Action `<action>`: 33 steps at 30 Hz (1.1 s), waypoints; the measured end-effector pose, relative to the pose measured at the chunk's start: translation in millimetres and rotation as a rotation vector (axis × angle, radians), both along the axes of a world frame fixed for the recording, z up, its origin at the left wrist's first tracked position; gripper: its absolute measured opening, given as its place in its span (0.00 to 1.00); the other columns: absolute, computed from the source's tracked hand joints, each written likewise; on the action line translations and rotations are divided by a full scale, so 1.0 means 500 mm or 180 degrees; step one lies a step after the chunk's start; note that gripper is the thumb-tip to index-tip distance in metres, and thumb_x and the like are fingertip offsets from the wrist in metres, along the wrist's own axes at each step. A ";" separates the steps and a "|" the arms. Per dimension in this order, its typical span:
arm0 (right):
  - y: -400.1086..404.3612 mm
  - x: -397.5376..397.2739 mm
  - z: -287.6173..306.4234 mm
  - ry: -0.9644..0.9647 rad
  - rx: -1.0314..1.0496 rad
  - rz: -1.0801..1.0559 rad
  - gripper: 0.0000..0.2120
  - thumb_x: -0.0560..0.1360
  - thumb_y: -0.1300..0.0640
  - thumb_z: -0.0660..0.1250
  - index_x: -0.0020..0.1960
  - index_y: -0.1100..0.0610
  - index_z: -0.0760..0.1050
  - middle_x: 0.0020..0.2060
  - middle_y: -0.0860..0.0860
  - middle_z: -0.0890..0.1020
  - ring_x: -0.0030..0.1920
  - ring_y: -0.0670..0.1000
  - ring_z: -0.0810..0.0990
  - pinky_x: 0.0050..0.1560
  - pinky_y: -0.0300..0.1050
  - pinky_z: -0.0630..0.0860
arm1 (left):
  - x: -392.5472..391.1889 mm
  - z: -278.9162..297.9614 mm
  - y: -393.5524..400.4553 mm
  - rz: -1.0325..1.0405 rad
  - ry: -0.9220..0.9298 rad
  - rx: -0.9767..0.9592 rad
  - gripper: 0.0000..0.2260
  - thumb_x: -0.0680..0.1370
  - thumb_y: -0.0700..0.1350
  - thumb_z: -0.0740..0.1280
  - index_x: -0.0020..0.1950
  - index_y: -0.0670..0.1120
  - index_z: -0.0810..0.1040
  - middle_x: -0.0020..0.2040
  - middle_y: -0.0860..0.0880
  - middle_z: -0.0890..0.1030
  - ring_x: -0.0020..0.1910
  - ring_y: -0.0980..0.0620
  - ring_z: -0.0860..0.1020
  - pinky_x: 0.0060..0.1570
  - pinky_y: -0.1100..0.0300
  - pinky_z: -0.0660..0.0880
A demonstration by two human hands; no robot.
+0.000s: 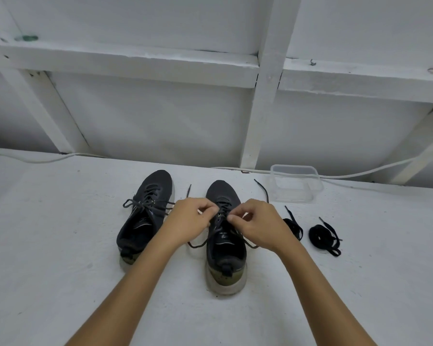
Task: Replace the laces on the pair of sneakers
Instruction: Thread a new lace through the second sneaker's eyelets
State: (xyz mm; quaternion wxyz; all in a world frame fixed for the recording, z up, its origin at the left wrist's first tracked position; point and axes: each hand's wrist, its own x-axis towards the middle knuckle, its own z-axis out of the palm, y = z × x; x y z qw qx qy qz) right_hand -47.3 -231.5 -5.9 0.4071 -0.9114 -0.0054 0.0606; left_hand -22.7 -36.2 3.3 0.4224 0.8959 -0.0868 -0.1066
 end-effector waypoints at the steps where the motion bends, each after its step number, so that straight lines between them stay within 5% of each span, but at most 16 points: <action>1: 0.002 0.004 0.004 0.0114 -0.0078 0.0087 0.06 0.76 0.45 0.71 0.40 0.38 0.81 0.43 0.39 0.83 0.43 0.38 0.81 0.43 0.36 0.76 | 0.003 0.001 -0.005 -0.0077 0.0022 0.0116 0.07 0.80 0.50 0.67 0.49 0.54 0.85 0.42 0.59 0.84 0.41 0.61 0.82 0.44 0.67 0.75; 4: 0.005 0.016 0.009 0.0321 -0.0155 0.0145 0.05 0.78 0.48 0.71 0.43 0.42 0.82 0.43 0.43 0.85 0.42 0.43 0.82 0.45 0.42 0.81 | 0.006 -0.004 -0.014 -0.0143 0.0180 0.0252 0.05 0.78 0.51 0.71 0.47 0.54 0.86 0.42 0.57 0.85 0.43 0.59 0.82 0.47 0.61 0.79; 8: 0.008 0.014 0.003 0.0334 -0.0466 0.0214 0.06 0.81 0.50 0.65 0.45 0.48 0.77 0.41 0.46 0.82 0.37 0.45 0.80 0.34 0.40 0.74 | 0.008 -0.008 -0.014 -0.0072 0.0202 0.0373 0.05 0.78 0.51 0.71 0.42 0.54 0.84 0.39 0.53 0.85 0.38 0.54 0.83 0.36 0.68 0.75; 15: -0.008 -0.011 -0.011 0.0417 -0.0027 -0.0089 0.06 0.81 0.51 0.60 0.48 0.51 0.73 0.41 0.53 0.84 0.39 0.54 0.84 0.34 0.44 0.78 | -0.012 -0.032 -0.010 0.0220 0.0199 0.0086 0.07 0.81 0.48 0.65 0.46 0.48 0.79 0.41 0.54 0.84 0.38 0.64 0.81 0.34 0.74 0.71; 20: -0.012 -0.020 -0.020 0.0559 0.0299 -0.0334 0.06 0.79 0.51 0.60 0.47 0.52 0.72 0.42 0.54 0.85 0.42 0.56 0.86 0.37 0.46 0.79 | -0.021 -0.037 -0.012 0.0494 0.0444 -0.0193 0.06 0.79 0.48 0.64 0.45 0.49 0.79 0.43 0.52 0.84 0.45 0.52 0.83 0.51 0.51 0.81; 27: -0.013 -0.019 -0.025 0.0604 0.0398 -0.0319 0.06 0.80 0.50 0.60 0.47 0.51 0.73 0.41 0.51 0.85 0.42 0.55 0.86 0.36 0.44 0.79 | -0.026 -0.036 -0.013 0.0649 0.0555 -0.0381 0.06 0.77 0.49 0.64 0.43 0.48 0.78 0.44 0.49 0.83 0.46 0.47 0.83 0.50 0.43 0.82; 30: -0.017 -0.016 -0.025 0.0600 0.0618 -0.0307 0.08 0.80 0.50 0.62 0.47 0.52 0.76 0.39 0.49 0.85 0.38 0.50 0.86 0.39 0.44 0.84 | -0.015 -0.029 -0.014 0.0546 0.0544 -0.0367 0.08 0.78 0.49 0.64 0.44 0.46 0.77 0.44 0.46 0.83 0.44 0.49 0.85 0.49 0.45 0.83; 33: -0.022 -0.009 -0.026 0.0494 0.1038 -0.0502 0.09 0.81 0.54 0.64 0.47 0.56 0.80 0.42 0.51 0.83 0.38 0.51 0.87 0.42 0.49 0.85 | 0.013 -0.007 -0.017 0.0293 0.0630 -0.0438 0.07 0.81 0.49 0.64 0.49 0.49 0.78 0.46 0.48 0.82 0.36 0.55 0.85 0.37 0.59 0.83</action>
